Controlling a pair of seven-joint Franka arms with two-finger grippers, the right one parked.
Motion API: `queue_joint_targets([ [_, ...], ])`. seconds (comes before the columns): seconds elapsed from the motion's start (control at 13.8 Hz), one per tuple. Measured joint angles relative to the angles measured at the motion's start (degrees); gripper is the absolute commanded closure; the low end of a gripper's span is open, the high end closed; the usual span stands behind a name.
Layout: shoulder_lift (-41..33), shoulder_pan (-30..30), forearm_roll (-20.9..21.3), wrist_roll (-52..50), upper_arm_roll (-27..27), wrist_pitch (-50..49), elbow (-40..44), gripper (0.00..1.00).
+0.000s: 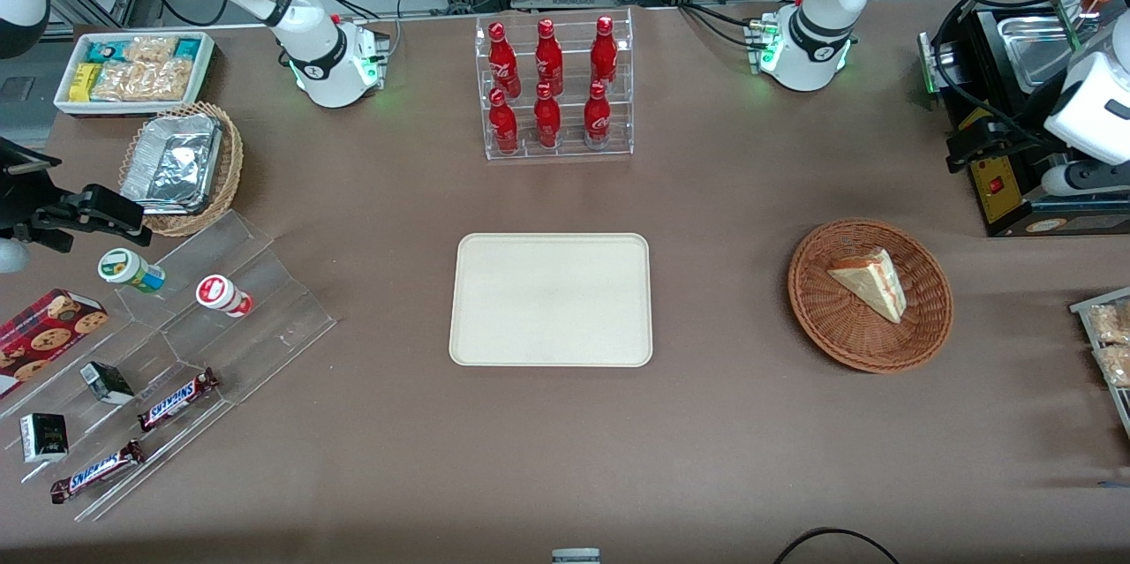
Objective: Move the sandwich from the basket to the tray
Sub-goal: 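Lower the open left gripper over the sandwich in the wicker basket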
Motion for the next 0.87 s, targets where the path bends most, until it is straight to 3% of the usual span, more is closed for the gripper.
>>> queue_joint_targets([
  [0.51, 0.85, -0.23, 0.0, 0.0, 0.1, 0.18, 0.04, 0.0],
  [0.87, 5.6, 0.09, 0.03, -0.05, 1.37, 2.16, -0.01, 0.0],
])
